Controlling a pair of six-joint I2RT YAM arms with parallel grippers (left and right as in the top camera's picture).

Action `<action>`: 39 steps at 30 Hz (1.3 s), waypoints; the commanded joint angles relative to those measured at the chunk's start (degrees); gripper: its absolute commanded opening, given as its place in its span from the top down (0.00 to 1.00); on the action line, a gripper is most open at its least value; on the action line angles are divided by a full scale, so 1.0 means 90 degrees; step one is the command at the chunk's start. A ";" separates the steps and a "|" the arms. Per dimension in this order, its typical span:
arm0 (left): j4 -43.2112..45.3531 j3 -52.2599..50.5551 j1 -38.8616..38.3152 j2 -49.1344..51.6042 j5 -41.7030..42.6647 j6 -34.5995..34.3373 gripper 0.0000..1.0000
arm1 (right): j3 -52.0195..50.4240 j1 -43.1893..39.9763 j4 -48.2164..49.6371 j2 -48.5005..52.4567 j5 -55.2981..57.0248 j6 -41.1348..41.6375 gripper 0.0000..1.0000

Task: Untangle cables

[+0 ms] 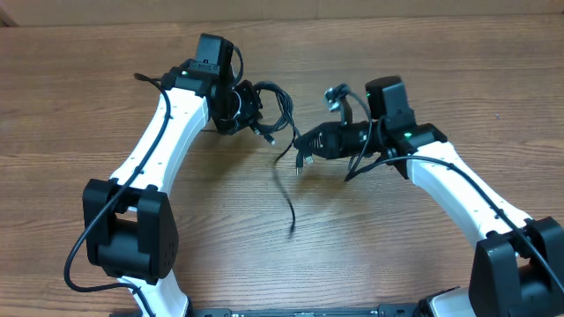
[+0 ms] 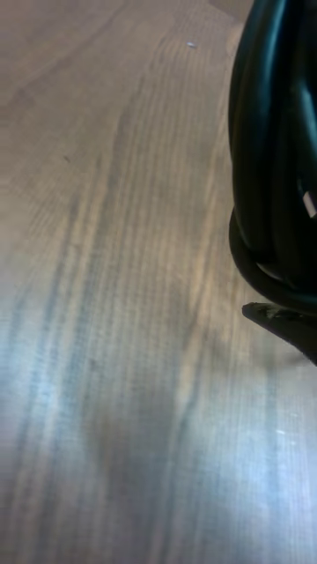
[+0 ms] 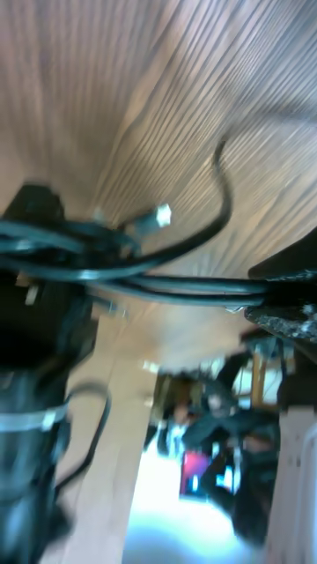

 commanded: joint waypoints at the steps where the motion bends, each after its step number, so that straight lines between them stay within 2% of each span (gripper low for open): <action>1: 0.0272 0.0163 -0.0114 -0.0367 -0.0338 0.0107 0.96 | 0.0090 0.0005 0.0537 -0.0233 -0.0928 0.1110 0.96; 4: 0.0534 0.0163 -0.0381 -0.0500 -0.0352 0.0418 0.96 | 0.0090 0.0012 0.1311 -0.0231 -0.0882 0.1642 0.96; 9: 0.0716 0.0163 -0.0692 -0.0777 -0.0753 0.0612 0.96 | 0.0090 0.0012 0.1520 -0.0231 0.0027 0.1418 0.96; 10: 0.0675 0.0163 -0.0702 -0.0845 -0.0918 0.0602 0.95 | 0.0090 0.0012 0.1341 -0.0231 0.0262 0.1161 0.90; 13: 0.0522 0.0163 -0.0651 -0.1032 -0.1275 0.0600 0.96 | 0.0090 0.0012 0.0777 -0.0231 0.0491 0.0537 0.47; 16: 0.0345 0.0163 -0.0508 -0.1171 -0.1362 0.0605 0.96 | 0.0090 0.0012 -0.0005 -0.0231 0.0488 0.0080 0.13; 17: 0.0277 0.0163 -0.0447 -0.1217 -0.1355 0.0624 0.96 | 0.0090 0.0012 -0.0342 -0.0231 0.0488 -0.0206 0.07; 21: 0.0095 0.0163 -0.0296 -0.1265 -0.1105 0.0818 0.96 | 0.0090 0.0012 -0.0746 -0.0231 0.0493 -0.1275 0.00; 26: -0.0083 0.0163 -0.0245 -0.1265 -0.0338 0.1290 0.96 | 0.0087 0.0022 -0.0352 -0.0231 0.0493 -0.2577 0.00; 32: -0.0148 0.0163 -0.0245 -0.1265 0.0114 0.1243 0.96 | 0.0087 0.0277 0.0498 -0.0226 0.0517 -0.2688 0.01; 33: -0.0151 0.0163 -0.0245 -0.1265 0.0117 0.1197 0.96 | 0.0087 0.0333 0.0544 -0.0226 0.0520 -0.2686 0.08; 35: -0.0153 0.0163 -0.0245 -0.1265 0.0058 0.1081 0.96 | 0.0087 0.0444 0.0457 -0.0226 0.0542 -0.2572 0.28; 38: -0.0160 0.0163 -0.0245 -0.1265 -0.0197 0.0838 0.96 | 0.0087 0.0597 0.0136 -0.0226 0.0561 -0.2016 0.41; 39: -0.0148 0.0163 -0.0245 -0.1265 -0.0277 0.0787 0.96 | 0.0087 0.0641 0.0053 -0.0226 0.0561 -0.1894 0.49</action>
